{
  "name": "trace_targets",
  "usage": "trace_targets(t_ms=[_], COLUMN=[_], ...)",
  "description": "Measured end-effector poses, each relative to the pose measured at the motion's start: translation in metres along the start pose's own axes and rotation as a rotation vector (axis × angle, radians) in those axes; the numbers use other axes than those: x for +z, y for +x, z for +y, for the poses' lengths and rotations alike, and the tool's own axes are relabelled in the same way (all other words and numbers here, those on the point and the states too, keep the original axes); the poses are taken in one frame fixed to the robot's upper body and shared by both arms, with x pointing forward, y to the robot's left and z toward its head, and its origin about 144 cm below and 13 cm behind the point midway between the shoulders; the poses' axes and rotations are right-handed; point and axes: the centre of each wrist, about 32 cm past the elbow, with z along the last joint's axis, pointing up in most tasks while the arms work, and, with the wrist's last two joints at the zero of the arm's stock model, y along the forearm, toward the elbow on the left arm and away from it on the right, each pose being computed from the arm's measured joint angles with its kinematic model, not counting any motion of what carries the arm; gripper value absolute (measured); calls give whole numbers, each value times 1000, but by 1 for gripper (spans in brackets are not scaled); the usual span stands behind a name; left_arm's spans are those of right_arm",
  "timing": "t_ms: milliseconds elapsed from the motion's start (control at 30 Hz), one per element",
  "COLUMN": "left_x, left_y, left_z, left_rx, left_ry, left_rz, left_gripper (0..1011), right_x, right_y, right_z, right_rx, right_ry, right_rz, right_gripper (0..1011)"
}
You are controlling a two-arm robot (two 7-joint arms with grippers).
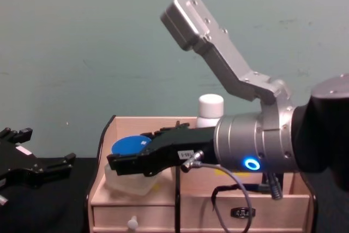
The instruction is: Pick up the facial cleanser and watermelon frost from the table and place them into the tiered storage box.
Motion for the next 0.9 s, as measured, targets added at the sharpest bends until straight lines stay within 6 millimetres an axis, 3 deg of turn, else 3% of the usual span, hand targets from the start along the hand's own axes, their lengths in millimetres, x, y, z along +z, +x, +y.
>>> trace_targets(t_ms=[633, 900], left_x=[0, 0], left_y=[0, 0], left_z=[0, 0], left_rx=[0, 0], left_ry=[0, 0], left_rz=[0, 0], left_gripper=[1010, 1010], right_x=[-3, -6], right_y=[-2, 0], right_z=[4, 2], right_rx=[-3, -22], right_ry=[-19, -12], right_rz=[7, 13], right_gripper=[749, 958])
